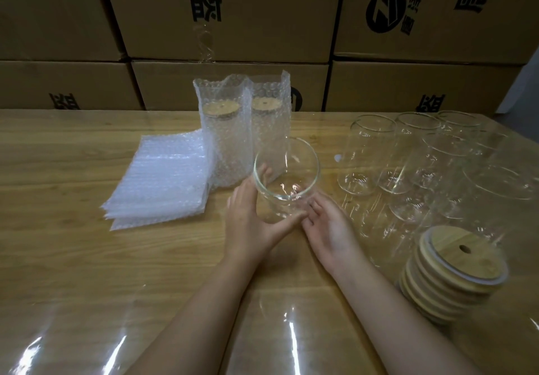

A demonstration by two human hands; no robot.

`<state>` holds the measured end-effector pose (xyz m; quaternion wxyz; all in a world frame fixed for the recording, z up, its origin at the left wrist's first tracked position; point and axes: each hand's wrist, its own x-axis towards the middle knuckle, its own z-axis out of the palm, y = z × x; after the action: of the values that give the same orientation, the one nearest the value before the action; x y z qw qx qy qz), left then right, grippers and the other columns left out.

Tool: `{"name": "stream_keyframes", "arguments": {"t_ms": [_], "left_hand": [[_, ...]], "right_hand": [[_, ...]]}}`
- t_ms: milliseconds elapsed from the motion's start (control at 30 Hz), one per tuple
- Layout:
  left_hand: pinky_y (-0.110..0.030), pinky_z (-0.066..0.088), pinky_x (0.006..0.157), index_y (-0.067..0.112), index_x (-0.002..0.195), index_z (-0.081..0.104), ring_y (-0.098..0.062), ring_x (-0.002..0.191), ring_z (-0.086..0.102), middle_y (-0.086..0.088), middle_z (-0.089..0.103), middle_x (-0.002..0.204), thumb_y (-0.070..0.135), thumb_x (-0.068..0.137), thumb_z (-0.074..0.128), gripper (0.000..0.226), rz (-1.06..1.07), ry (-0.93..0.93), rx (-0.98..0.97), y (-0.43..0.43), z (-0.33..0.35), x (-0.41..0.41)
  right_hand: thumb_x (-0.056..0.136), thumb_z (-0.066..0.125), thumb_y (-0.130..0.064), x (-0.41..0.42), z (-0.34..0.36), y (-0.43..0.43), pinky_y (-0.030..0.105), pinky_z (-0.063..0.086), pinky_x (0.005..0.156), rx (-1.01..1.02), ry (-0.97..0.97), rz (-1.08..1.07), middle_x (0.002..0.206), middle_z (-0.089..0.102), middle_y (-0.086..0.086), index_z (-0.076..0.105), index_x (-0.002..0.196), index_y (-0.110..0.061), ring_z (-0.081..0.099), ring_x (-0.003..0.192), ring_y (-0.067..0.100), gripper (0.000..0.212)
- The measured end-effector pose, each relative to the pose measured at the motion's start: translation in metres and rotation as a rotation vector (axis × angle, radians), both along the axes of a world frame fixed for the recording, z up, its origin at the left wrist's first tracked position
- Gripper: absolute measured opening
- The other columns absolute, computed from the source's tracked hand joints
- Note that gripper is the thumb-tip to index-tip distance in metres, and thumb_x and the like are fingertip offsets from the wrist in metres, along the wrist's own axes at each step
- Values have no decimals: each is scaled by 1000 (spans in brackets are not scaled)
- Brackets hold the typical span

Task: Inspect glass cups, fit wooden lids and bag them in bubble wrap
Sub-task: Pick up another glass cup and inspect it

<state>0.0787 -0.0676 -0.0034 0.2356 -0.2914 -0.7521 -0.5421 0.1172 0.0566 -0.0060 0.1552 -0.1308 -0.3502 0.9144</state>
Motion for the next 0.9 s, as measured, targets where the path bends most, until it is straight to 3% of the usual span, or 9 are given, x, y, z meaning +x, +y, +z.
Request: {"name": "stream_keyframes", "arguments": {"t_ms": [133, 200, 333, 500, 633, 700, 767, 833, 900], "left_hand": [[-41, 48, 97, 35, 127, 42, -13, 115, 60, 3, 64, 120, 56, 60, 76, 78, -17, 0, 21, -2, -1, 3], [-39, 48, 98, 33, 128, 41, -13, 115, 59, 4, 63, 121, 55, 61, 76, 79, -29, 8, 42, -1, -1, 2], [-42, 46, 100, 31, 135, 35, -17, 119, 57, 6, 59, 124, 49, 63, 77, 85, -44, 30, 60, -2, -7, -1], [-20, 43, 96, 68, 126, 30, -10, 118, 55, 1, 55, 123, 54, 63, 76, 79, -159, -130, 149, 2, -4, -4], [-28, 51, 92, 61, 128, 32, -14, 114, 59, -13, 42, 126, 49, 59, 77, 84, -218, -276, 271, 2, -6, -10], [-34, 55, 89, 70, 124, 32, -13, 113, 59, -4, 38, 128, 50, 54, 78, 86, -181, -319, 285, -1, -6, -15], [-23, 54, 83, 75, 122, 29, -6, 112, 58, 4, 37, 126, 51, 52, 83, 91, -133, -317, 239, -2, -7, -19], [-16, 51, 80, 69, 123, 31, -2, 110, 58, 5, 39, 126, 44, 55, 89, 93, -83, -308, 213, 0, -11, -20], [-26, 54, 84, 51, 118, 37, -6, 110, 58, 6, 44, 122, 30, 57, 91, 85, -10, -312, 234, 4, -14, -20]], "right_hand": [[92, 51, -13, -1, -1, 2, 43, 48, 101, -37, 7, 40, 109, 70, 15, 59, 118, 2, 68, 102, 24, 31], [87, 53, -24, -1, 0, 0, 40, 51, 96, -38, 16, 119, 110, 71, 15, 59, 118, 0, 69, 101, 25, 39], [99, 35, -41, -1, -1, -1, 32, 56, 84, 117, -38, 232, 117, 68, 16, 58, 125, -6, 67, 106, 23, 49], [101, 35, -40, -3, -4, -8, 27, 58, 65, 315, -81, 123, 85, 76, 8, 66, 95, -10, 73, 78, 18, 44], [103, 39, -25, -1, -8, -17, 23, 54, 54, 526, -82, 75, 69, 70, 1, 63, 90, -9, 69, 60, 12, 32], [102, 42, -16, -2, -12, -21, 22, 55, 58, 630, -91, 45, 78, 68, 4, 63, 100, -10, 68, 65, 9, 22], [102, 43, -12, -3, -14, -22, 22, 57, 66, 699, -96, 31, 85, 69, 0, 61, 114, -11, 68, 74, 6, 22], [101, 45, -11, -3, -15, -24, 26, 58, 76, 718, -116, 36, 90, 68, 1, 58, 123, -9, 68, 81, 10, 26], [100, 46, -11, -3, -15, -24, 36, 55, 89, 757, -142, 21, 95, 70, 6, 58, 127, -8, 68, 89, 18, 29]]}}
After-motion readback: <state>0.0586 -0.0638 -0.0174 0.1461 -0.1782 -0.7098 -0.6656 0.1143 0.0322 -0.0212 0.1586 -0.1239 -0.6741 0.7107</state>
